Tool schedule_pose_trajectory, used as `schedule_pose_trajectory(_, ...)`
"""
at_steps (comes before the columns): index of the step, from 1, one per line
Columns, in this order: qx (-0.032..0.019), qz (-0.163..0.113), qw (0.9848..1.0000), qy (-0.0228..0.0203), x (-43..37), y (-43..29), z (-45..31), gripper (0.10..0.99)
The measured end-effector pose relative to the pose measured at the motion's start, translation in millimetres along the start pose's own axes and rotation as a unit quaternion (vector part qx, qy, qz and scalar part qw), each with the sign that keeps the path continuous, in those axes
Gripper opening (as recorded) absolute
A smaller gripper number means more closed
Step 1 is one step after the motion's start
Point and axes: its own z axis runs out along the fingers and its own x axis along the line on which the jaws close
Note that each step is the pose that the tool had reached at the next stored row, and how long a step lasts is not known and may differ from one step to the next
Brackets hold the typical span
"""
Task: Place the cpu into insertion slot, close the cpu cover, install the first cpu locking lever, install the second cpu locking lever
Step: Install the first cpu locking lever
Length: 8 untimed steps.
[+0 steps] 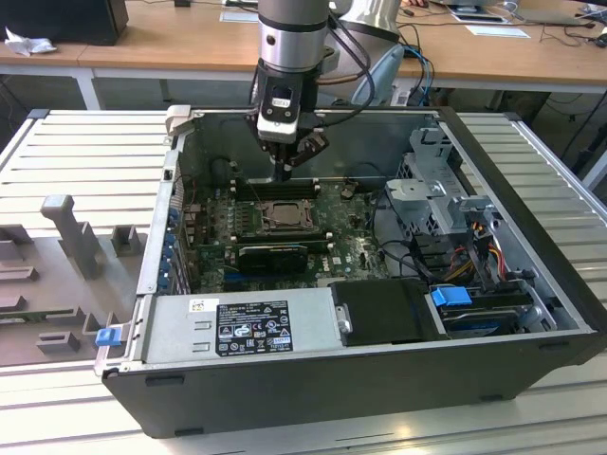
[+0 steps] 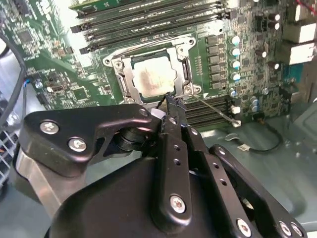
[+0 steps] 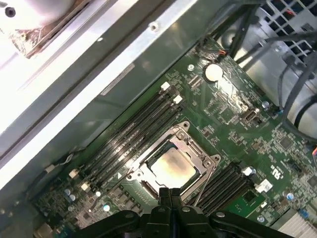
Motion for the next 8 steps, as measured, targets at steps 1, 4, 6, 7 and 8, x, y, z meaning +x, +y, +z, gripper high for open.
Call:
schedule_pose_trajectory(1,0.0002,-0.014,0.9999,-0.0001,0.0,0.0,0.0,0.106)
schedule_pose_trajectory(4,-0.0029,-0.033,0.9994,-0.0043,3.8,-3.4,0.1,0.106)
schedule_pose_trajectory(6,-0.0102,-0.033,0.9993,-0.013,12.4,-10.9,0.4,0.106)
schedule_pose_trajectory(7,-0.0111,-0.035,0.9992,-0.014,13.6,-12.0,0.6,0.106)
schedule_pose_trajectory(8,-0.011,-0.046,0.9988,-0.0139,13.6,-12.0,0.6,0.106)
